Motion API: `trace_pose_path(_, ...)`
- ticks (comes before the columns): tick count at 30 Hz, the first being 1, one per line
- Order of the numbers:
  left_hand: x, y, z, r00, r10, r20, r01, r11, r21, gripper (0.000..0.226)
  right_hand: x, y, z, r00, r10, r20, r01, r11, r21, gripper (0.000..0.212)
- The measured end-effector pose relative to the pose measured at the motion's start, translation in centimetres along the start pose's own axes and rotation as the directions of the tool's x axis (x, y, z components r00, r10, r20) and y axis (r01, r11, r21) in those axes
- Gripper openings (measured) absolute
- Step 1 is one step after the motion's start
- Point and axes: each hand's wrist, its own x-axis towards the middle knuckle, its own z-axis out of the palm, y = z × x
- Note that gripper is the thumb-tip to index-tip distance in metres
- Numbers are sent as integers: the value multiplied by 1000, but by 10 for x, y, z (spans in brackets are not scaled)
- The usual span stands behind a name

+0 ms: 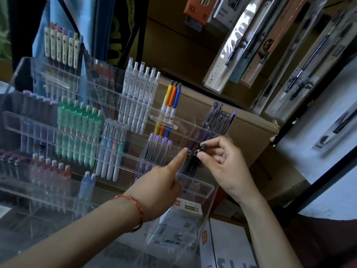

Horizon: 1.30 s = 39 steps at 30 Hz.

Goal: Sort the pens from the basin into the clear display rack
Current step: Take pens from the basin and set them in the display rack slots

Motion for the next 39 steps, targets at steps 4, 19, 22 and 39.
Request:
trace_pose_path(4, -1, 0, -2, 1000, 3, 5, -3, 1000, 0, 76, 0, 1, 1, 995, 69, 73, -60, 991, -124, 19)
trace_pose_path(19, -84, -53, -44, 981, -175, 83, 192, 936, -295, 32, -27, -86, 73, 959, -268, 88, 250, 952, 175, 30)
trace_pose_path(22, -144, -104, -64, 885, -434, 170, 465, 849, -250, 15, -49, -97, 153, 768, -214, 604, 37, 956, 292, 31)
trace_pose_path(39, -486, -294, -2, 8, -807, -591, 887, 279, -368, 20, -197, -25, 488, 370, 288, 883, -43, 955, -293, 26)
